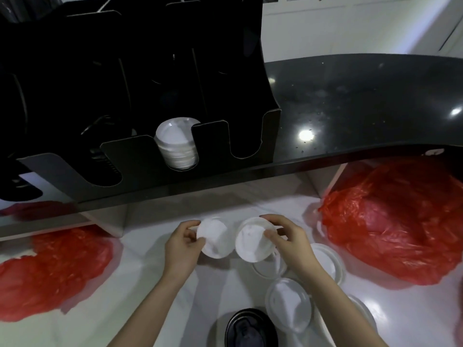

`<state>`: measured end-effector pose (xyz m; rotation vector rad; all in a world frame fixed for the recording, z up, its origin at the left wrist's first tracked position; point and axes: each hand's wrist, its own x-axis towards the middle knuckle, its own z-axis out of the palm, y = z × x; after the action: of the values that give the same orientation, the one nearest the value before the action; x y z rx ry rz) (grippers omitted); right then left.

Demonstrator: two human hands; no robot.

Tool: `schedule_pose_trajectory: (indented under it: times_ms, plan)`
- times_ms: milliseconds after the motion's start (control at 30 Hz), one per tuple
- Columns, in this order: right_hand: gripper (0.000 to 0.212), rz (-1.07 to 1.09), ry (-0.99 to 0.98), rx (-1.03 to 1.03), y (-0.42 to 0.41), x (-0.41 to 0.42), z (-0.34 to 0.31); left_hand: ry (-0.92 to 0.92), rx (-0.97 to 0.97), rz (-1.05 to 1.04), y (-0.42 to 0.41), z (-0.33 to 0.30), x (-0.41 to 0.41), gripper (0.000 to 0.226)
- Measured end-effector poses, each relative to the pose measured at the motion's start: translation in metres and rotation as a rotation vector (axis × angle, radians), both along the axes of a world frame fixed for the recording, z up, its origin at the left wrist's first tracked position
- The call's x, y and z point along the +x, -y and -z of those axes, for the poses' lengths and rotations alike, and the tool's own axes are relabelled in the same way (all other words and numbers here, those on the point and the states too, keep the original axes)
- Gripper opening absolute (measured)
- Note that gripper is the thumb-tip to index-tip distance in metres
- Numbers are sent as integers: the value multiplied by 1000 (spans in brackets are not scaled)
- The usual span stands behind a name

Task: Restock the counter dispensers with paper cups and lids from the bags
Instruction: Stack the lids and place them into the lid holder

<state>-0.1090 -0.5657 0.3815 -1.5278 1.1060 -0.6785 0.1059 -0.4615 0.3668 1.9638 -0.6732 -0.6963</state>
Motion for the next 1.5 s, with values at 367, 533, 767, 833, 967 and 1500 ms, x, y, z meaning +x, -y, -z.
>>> schedule_pose_trajectory:
  times_ms: [367,533,767,833,967,1500]
  plan:
    - [28,-75,137,-99,-38,3,-36,-142,-316,98,-34,-60,-21,36]
    - [29,-28,217,-133,-58,-4,-60,-322,-391,207,-52,-83,-37,53]
    - [25,50,298,-107,-87,-5,-78,-463,-436,270,-64,-100,-59,43]
    - [19,91,339,-90,-93,-6,-84,-532,-458,273,-68,-104,-62,44]
    - [13,155,362,-78,-108,-5,-93,-620,-494,323,-77,-114,-66,53]
    - [76,-146,272,-397,-129,4,-129,-290,-522,374,-91,-163,-62,56]
